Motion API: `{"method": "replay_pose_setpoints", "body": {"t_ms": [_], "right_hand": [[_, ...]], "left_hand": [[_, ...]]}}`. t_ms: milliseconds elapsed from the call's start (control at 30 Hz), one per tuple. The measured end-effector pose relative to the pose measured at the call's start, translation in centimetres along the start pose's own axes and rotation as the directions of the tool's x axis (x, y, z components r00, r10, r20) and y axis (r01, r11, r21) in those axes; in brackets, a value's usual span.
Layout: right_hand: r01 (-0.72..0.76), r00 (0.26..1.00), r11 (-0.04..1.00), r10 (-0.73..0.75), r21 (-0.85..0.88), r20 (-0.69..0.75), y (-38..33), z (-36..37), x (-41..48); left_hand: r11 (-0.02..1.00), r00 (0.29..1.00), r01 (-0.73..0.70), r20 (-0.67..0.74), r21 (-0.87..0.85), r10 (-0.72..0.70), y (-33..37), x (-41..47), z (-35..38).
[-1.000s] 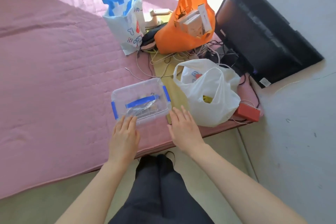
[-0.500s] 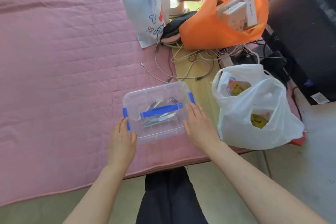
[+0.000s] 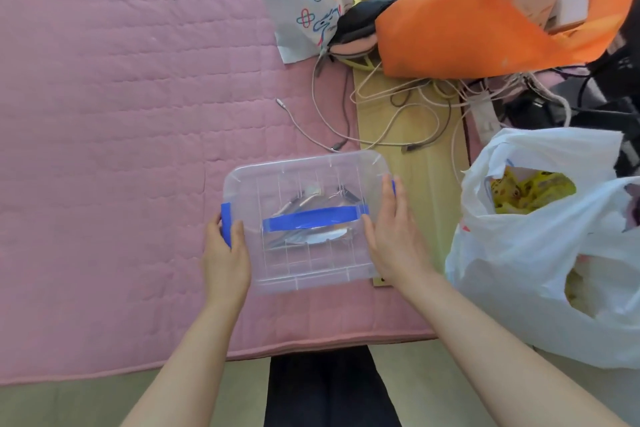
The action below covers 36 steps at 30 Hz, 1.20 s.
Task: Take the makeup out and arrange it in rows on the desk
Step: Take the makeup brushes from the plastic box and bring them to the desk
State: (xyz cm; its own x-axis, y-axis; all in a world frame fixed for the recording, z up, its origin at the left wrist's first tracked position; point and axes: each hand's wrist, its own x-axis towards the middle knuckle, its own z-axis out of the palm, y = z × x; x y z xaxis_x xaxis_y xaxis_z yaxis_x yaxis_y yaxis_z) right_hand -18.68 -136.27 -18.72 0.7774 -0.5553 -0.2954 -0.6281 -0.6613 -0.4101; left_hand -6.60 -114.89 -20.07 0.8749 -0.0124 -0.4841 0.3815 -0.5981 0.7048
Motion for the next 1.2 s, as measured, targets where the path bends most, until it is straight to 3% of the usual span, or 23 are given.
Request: {"method": "replay_pose_setpoints", "body": {"t_ms": [67,200,400,733,900,1067,1200], "right_hand": [[0.004,0.999,0.999,-0.002,0.041,-0.05,0.5,0.5,0.7],[-0.113,0.993,0.942,0.119,0.316,0.0,2.0,1.1,1.3],[-0.066,0.979,0.96,0.115,0.273,-0.169,2.2,2.3,1.0],[-0.143,0.962,0.906,0.221,0.399,-0.158,2.0,2.2,1.8],[-0.276,0.92,0.756,0.386,0.593,-0.065,2.4,1.9,1.9],[-0.474,0.815,0.65,0.579,0.593,0.016,3.3,2.9,1.6],[-0.411,0.838,0.718,0.54,0.561,-0.078,2.9,2.2,1.6]], "left_hand": [[1.0,0.999,0.016,-0.044,-0.02,-0.017,-0.3,0.5,0.3],[0.999,0.996,-0.033,-0.077,0.008,0.034,-1.6,1.1,0.2],[0.993,0.99,-0.1,-0.095,0.061,0.106,-3.0,1.5,0.7],[0.992,0.99,-0.106,-0.084,0.067,0.111,-1.8,2.0,0.5],[0.996,0.989,0.05,-0.139,0.068,-0.04,-1.7,2.2,0.4],[0.923,0.937,0.339,-0.022,-0.182,-0.348,-2.1,2.6,0.3],[0.968,0.967,0.213,-0.115,-0.131,-0.228,-1.7,2.1,0.3]]}}
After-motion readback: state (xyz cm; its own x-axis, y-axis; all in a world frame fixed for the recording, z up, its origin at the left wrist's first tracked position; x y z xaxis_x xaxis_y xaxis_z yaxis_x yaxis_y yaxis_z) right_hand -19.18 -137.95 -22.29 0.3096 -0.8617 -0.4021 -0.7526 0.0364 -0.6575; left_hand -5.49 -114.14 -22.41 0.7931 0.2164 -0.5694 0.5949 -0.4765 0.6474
